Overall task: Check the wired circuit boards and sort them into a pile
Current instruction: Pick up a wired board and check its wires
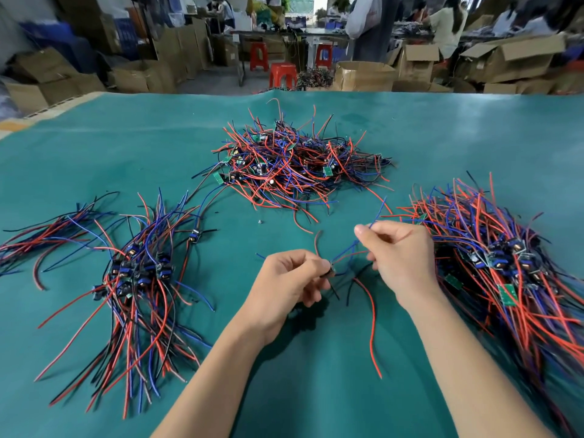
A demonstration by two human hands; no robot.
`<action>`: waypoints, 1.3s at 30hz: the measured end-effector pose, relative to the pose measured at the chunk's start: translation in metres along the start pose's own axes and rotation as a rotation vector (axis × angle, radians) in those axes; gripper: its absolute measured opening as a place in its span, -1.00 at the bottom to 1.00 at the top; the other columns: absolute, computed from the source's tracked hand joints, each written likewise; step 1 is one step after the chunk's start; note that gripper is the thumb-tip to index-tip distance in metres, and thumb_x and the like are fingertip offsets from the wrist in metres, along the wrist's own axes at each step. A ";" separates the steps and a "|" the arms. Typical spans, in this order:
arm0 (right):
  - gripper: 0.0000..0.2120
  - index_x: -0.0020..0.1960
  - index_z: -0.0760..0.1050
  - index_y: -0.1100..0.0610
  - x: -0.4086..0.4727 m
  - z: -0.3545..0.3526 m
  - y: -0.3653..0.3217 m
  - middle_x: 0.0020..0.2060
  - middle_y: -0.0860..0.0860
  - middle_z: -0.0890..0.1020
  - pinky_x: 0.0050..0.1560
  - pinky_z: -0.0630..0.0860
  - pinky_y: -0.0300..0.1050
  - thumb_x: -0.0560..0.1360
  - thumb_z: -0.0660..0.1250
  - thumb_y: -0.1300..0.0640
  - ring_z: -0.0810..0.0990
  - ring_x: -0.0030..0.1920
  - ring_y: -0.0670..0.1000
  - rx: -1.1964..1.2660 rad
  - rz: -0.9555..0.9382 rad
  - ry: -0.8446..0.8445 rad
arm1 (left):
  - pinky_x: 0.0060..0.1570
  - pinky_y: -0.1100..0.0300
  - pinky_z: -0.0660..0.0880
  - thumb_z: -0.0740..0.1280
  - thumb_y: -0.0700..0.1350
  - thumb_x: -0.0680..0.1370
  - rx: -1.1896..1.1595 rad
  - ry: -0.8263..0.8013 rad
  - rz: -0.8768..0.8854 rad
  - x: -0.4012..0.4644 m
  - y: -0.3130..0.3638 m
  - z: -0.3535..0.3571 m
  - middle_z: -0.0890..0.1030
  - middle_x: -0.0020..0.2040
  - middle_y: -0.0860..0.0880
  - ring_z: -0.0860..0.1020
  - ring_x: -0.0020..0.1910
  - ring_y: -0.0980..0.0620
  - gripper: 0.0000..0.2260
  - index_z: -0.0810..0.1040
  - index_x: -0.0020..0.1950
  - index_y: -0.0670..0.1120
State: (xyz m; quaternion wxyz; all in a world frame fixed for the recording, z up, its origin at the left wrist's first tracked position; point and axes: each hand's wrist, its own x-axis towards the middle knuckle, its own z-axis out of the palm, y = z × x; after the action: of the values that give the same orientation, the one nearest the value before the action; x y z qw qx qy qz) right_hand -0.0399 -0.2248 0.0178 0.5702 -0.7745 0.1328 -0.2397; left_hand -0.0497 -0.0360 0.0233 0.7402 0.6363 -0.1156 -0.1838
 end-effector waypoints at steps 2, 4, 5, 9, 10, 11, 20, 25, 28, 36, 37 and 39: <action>-0.76 -0.34 0.62 0.10 0.002 -0.006 0.002 -0.56 -0.09 0.52 -0.54 0.42 -0.27 0.47 0.54 0.10 0.51 -0.55 -0.09 -0.046 -0.055 0.019 | -0.46 0.30 0.35 0.37 -0.07 0.42 0.022 -0.008 -0.001 0.000 0.000 0.000 0.56 -0.37 -0.07 0.42 -0.49 0.06 -0.87 0.63 -0.32 -0.03; -0.76 -0.34 0.61 0.11 0.002 -0.007 -0.002 -0.55 -0.04 0.56 -0.59 0.39 -0.25 0.48 0.52 0.15 0.55 -0.56 -0.05 0.043 -0.035 0.050 | -0.47 0.30 0.34 0.37 -0.07 0.42 0.013 -0.008 -0.003 0.001 0.000 0.000 0.56 -0.38 -0.07 0.41 -0.50 0.06 -0.87 0.62 -0.32 -0.02; -0.75 -0.34 0.59 0.12 0.003 -0.008 -0.004 -0.55 -0.04 0.56 -0.58 0.39 -0.24 0.50 0.51 0.19 0.56 -0.56 -0.04 0.119 -0.007 0.081 | -0.47 0.30 0.34 0.37 -0.08 0.42 0.004 -0.011 -0.004 0.001 -0.001 -0.001 0.55 -0.38 -0.07 0.41 -0.50 0.06 -0.87 0.62 -0.33 -0.02; -0.86 -0.10 0.60 0.22 0.005 -0.021 -0.025 -0.29 0.03 0.66 -0.31 0.56 -0.34 0.50 0.50 0.16 0.70 -0.30 -0.11 0.915 0.299 0.191 | -0.39 0.29 0.42 0.40 -0.11 0.51 -0.076 -0.019 0.001 0.002 -0.003 -0.004 0.59 -0.29 -0.10 0.48 -0.42 0.05 -0.87 0.60 -0.24 -0.06; -0.73 0.01 0.60 0.26 0.005 -0.023 -0.028 -0.16 0.08 0.67 -0.20 0.60 -0.33 0.45 0.53 0.10 0.74 -0.15 -0.06 1.060 0.347 0.189 | -0.34 0.29 0.47 0.39 -0.13 0.56 -0.121 -0.011 0.001 0.003 -0.004 -0.004 0.61 -0.24 -0.10 0.52 -0.37 0.06 -0.88 0.60 -0.18 -0.09; -0.61 0.10 0.58 0.29 0.004 -0.022 -0.032 -0.04 0.14 0.66 -0.12 0.63 -0.28 0.41 0.54 0.06 0.75 -0.02 0.01 1.119 0.369 0.161 | -0.29 0.28 0.52 0.36 -0.14 0.60 -0.171 0.004 -0.002 0.004 -0.004 -0.004 0.63 -0.19 -0.11 0.55 -0.33 0.06 -0.89 0.59 -0.11 -0.12; -0.76 -0.18 0.67 -0.03 -0.042 0.032 -0.039 -0.34 -0.13 0.70 -0.25 0.55 -0.13 0.42 0.41 -0.20 0.63 -0.34 -0.19 -0.049 -0.024 -0.166 | -0.22 0.25 0.54 0.43 -0.15 0.49 -0.250 0.101 0.048 0.006 -0.003 -0.006 0.63 -0.15 -0.15 0.58 -0.26 0.02 -0.88 0.59 -0.02 -0.13; -0.84 -0.24 0.68 0.05 -0.045 0.017 -0.044 -0.37 -0.15 0.69 -0.23 0.46 -0.34 0.51 0.46 0.15 0.61 -0.34 -0.23 -0.110 -0.157 -0.173 | -0.20 0.20 0.52 0.50 -0.11 0.44 -0.114 0.024 0.110 0.004 -0.005 -0.006 0.66 -0.15 -0.17 0.59 -0.19 -0.02 -0.90 0.66 -0.11 -0.09; -0.85 -0.28 0.67 0.02 -0.045 -0.013 -0.051 -0.33 -0.17 0.70 -0.17 0.52 -0.20 0.46 0.45 0.06 0.64 -0.28 -0.19 -0.221 -0.212 -0.145 | -0.19 0.24 0.53 0.50 -0.10 0.48 -0.067 -0.082 0.106 0.004 -0.006 -0.006 0.70 -0.06 -0.17 0.62 -0.15 0.01 -0.90 0.68 -0.07 -0.10; -0.78 -0.26 0.58 -0.42 0.012 -0.154 -0.081 -0.46 -0.17 0.65 -0.10 0.60 -0.03 0.35 0.55 -0.10 0.67 -0.27 0.09 -1.039 -0.049 -0.020 | -0.21 0.28 0.56 0.36 -0.18 0.56 -0.282 -0.009 -0.043 0.009 -0.003 -0.012 0.65 -0.11 -0.15 0.61 -0.22 0.04 -0.89 0.62 0.04 -0.18; -0.81 -0.28 0.59 -0.39 0.015 -0.155 -0.085 -0.42 -0.12 0.67 -0.06 0.61 0.00 0.34 0.56 -0.12 0.68 -0.22 0.14 -1.133 -0.007 0.008 | -0.20 0.28 0.56 0.36 -0.20 0.56 -0.276 -0.009 -0.044 0.009 -0.004 -0.011 0.65 -0.11 -0.15 0.61 -0.23 0.03 -0.89 0.62 0.04 -0.19; -0.80 -0.37 0.59 -0.16 0.025 -0.147 -0.092 -0.33 -0.01 0.70 -0.01 0.63 0.08 0.34 0.48 -0.22 0.68 -0.15 0.19 -1.170 -0.014 0.078 | -0.19 0.28 0.56 0.34 -0.23 0.57 -0.269 -0.006 -0.045 0.010 -0.005 -0.011 0.65 -0.12 -0.16 0.61 -0.23 0.03 -0.90 0.62 0.04 -0.20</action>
State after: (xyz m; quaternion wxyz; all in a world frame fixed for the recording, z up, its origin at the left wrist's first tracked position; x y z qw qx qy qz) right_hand -0.1012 -0.3283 0.1448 0.0409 -0.9519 0.2589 -0.1586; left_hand -0.0370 -0.0306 0.0162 0.8140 0.5334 -0.0779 -0.2163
